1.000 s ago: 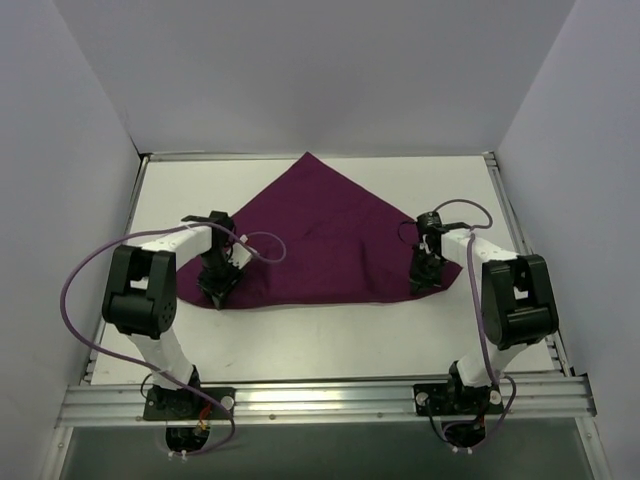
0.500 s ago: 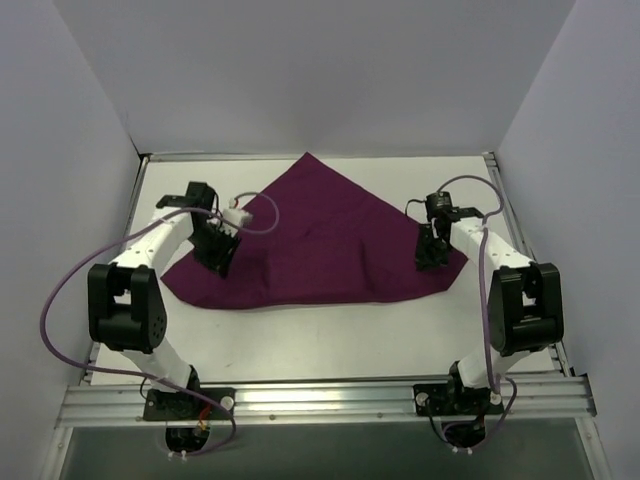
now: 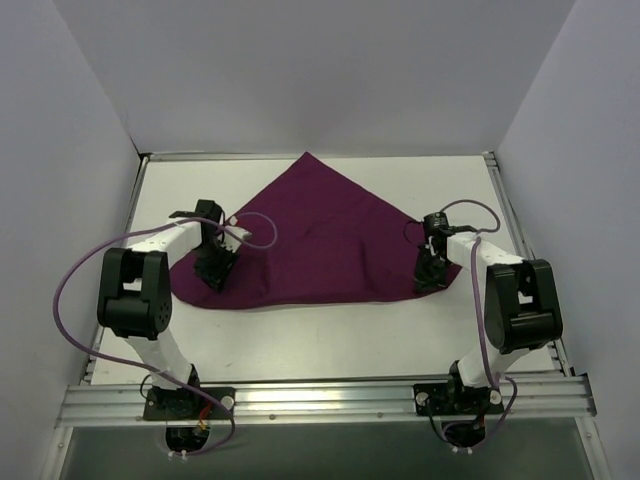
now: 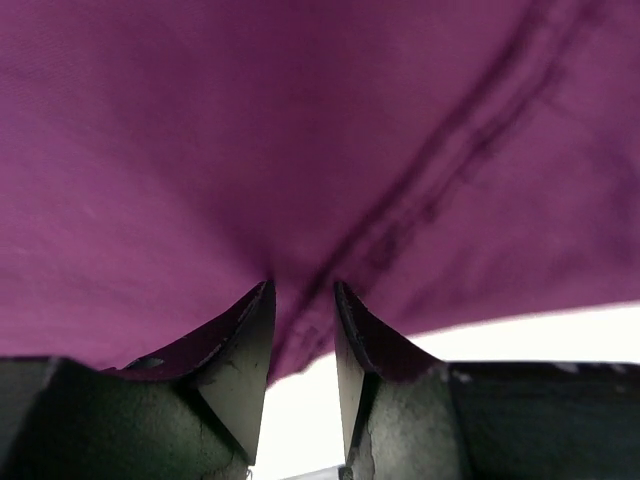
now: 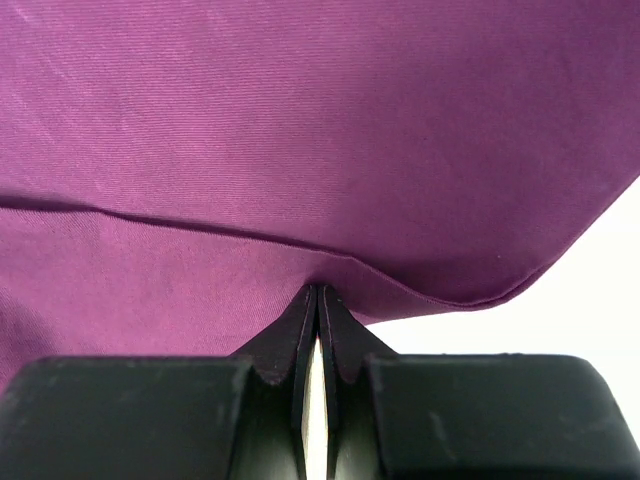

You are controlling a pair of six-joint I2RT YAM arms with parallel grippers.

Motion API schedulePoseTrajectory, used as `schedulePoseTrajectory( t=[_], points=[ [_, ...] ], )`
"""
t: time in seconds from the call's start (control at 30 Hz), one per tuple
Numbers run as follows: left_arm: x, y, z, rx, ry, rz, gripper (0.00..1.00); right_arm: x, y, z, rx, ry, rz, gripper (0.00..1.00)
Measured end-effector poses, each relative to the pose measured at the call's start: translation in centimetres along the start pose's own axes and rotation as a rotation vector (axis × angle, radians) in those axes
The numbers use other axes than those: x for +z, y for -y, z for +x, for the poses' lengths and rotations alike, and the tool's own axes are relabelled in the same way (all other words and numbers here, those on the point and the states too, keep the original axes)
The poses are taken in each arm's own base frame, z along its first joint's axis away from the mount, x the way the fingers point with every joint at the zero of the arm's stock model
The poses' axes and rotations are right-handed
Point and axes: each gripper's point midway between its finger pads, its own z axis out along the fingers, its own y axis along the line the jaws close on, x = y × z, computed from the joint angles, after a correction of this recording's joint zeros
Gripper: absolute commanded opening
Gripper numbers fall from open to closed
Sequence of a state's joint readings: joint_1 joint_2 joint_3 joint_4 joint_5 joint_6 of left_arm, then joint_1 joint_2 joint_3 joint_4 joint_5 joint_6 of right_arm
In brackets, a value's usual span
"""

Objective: Prepare the surgical pack

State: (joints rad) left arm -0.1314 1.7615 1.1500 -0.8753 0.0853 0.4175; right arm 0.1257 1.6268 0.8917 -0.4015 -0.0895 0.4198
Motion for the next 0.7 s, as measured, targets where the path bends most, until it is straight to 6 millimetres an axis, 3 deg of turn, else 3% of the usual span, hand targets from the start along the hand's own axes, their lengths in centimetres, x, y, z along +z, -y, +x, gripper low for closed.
schedulePoseTrajectory(
  t=[0.23, 0.33, 0.43, 0.5, 0.57, 0.7],
  points=[
    [0.3, -1.7, -1.5, -0.043, 0.037, -0.072, 0.39, -0.3, -0.2, -1.0, -0.001, 0.029, 0.0, 0.01],
    [-1.4, -2.7, -2.9, -0.085, 0.089, -0.081, 0.43, -1.3, -0.9, -3.0, -0.025, 0.084, -0.012, 0.07],
    [-4.5, -5.0, -4.0, -0.178, 0.183, -0.099, 0.5, -3.1, -2.4, -6.0, -0.075, 0.168, -0.039, 0.16],
    [-6.8, -7.9, -3.0, -0.29, 0.234, -0.132, 0.58, -4.5, -4.1, -7.9, -0.123, 0.229, -0.065, 0.22],
    [-8.1, -10.9, -0.8, -0.421, 0.249, -0.167, 0.64, -6.0, -6.5, -9.5, -0.182, 0.288, -0.1, 0.23],
    [-8.0, -14.0, 4.8, -0.658, 0.188, -0.159, 0.67, -7.0, -11.6, -11.1, -0.284, 0.349, -0.17, 0.25]
  ],
)
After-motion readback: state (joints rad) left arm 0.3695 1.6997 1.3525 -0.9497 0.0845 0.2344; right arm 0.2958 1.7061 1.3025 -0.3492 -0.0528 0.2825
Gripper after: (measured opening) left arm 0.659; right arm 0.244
